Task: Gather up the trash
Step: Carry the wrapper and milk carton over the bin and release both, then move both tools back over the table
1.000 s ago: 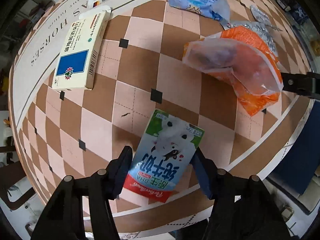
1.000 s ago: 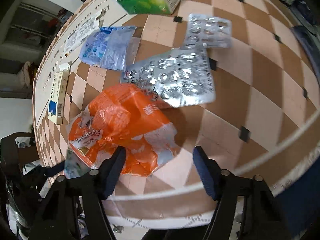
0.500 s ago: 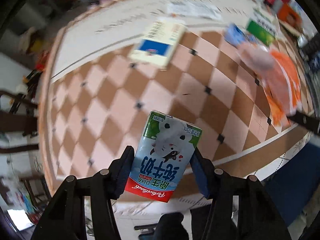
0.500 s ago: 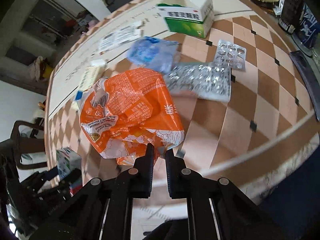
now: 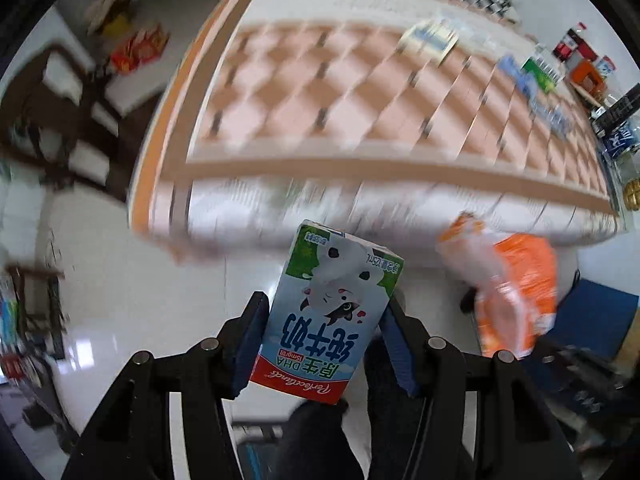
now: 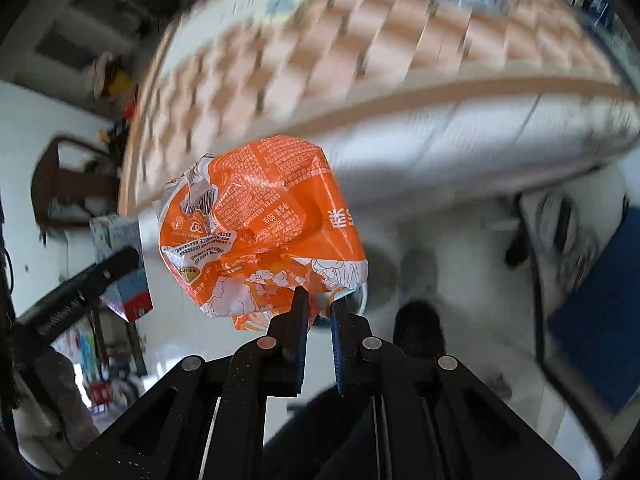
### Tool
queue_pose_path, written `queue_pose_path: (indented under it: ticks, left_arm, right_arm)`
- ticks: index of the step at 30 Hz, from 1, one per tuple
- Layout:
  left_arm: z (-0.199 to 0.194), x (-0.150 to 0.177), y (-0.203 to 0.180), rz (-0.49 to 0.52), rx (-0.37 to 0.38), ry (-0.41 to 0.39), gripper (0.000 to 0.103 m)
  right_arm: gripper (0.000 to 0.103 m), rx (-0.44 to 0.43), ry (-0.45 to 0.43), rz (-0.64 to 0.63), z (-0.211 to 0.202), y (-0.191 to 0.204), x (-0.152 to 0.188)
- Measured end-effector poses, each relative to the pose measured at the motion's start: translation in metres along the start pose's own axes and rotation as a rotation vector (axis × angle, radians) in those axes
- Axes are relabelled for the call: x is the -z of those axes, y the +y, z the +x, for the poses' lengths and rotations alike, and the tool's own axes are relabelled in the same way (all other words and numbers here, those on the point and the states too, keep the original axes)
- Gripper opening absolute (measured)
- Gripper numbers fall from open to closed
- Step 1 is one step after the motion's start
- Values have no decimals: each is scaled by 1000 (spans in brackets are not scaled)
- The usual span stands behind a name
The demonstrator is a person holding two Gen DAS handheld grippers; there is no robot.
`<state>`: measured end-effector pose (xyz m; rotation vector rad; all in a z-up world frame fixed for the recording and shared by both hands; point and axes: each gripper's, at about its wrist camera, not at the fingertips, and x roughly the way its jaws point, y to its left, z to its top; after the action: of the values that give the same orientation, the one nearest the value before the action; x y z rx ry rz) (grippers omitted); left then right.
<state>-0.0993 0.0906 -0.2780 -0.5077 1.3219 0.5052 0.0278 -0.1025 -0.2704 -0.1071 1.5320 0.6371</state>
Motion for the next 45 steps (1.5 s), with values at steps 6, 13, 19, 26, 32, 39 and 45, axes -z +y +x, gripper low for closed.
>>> queue_pose_path:
  ticks: [6, 13, 19, 26, 32, 39, 45]
  left_arm:
    - [100, 52, 52, -127, 61, 208, 53]
    - [266, 65, 78, -227, 114, 361, 53]
    - [376, 69, 82, -227, 142, 429, 55]
    - [414, 85, 102, -219, 106, 425, 95]
    - [397, 101, 113, -200, 2, 339, 96]
    - [365, 111, 111, -144, -110, 261, 95]
    - [331, 108, 108, -139, -122, 229, 95]
  right_arm:
    - [11, 52, 183, -15, 110, 8, 62]
    - [11, 108, 296, 10, 263, -19, 80]
    - [11, 146, 352, 49, 392, -55, 70]
    - [19, 132, 395, 58, 481, -73, 71]
    - [95, 122, 347, -23, 486, -60, 78]
    - [100, 239, 260, -134, 462, -34, 76]
    - [100, 283, 222, -168, 427, -24, 73]
